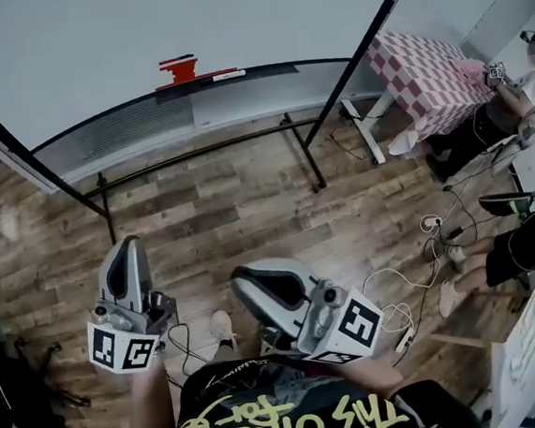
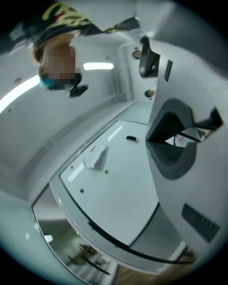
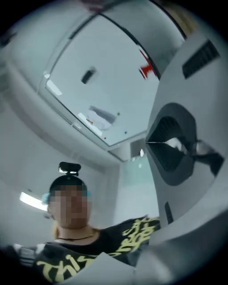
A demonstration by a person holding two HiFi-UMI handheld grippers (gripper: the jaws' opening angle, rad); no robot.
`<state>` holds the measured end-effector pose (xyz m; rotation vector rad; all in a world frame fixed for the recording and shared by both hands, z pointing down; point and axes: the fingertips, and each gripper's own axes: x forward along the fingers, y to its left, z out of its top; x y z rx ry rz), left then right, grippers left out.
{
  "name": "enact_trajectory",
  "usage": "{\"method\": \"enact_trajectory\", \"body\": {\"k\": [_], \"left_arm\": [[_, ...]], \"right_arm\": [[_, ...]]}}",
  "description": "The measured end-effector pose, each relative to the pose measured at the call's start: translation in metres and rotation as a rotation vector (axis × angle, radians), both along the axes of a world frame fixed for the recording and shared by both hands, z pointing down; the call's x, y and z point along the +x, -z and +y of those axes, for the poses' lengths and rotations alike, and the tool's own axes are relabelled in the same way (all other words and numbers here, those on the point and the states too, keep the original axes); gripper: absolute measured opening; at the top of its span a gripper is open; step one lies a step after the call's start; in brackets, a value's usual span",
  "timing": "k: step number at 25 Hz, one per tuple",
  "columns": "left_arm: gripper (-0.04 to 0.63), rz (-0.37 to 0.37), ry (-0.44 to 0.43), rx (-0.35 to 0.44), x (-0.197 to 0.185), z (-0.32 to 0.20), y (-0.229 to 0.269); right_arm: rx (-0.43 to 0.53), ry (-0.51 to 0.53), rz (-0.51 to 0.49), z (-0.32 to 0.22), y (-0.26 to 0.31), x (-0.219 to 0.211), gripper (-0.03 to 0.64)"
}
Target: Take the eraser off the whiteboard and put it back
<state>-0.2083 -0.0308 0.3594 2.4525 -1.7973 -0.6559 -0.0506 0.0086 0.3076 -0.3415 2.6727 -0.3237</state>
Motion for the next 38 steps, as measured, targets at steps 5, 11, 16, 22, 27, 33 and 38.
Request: {"method": "enact_trajectory", "body": {"k": [5,11,16,22,27,33,38], "left_arm": [[0.006,0.275,-0.009,-0.032,0.014,-0.010,0.007],[0.006,-0.405,-0.157,-0.146,0.095,0.055,0.003],[0.006,-0.460,-0.159,-0.203,0.097,0.063,-0.003],[0.006,-0.442,-0.177,-0.150,0.094,0.053,0.014],[0.006,-0.478,-0.220,-0.130,0.105,0.050,0.013],[0.006,-0.342,-0.275,-0.136,0.110,0.045,0.010],[0.006,-0.333,-0.260,-0.133,0.107,0.042,0.013]], "right_arm": [[-0.051,0.125,0.022,0.045,0.005,-0.027,0.009],[-0.092,-0.251,0.279,-0.019,-0.064,0.103,0.009],[-0.008,-0.407,0.455,-0.031,-0.076,0.143,0.008],[0.202,-0.488,0.539,-0.026,-0.040,0.123,0.007],[0.193,-0.477,0.460,-0.021,-0.025,0.129,0.007],[0.213,-0.503,0.481,-0.018,-0.026,0.136,0.008],[0.213,-0.521,0.471,-0.020,-0.026,0.143,0.006]]}}
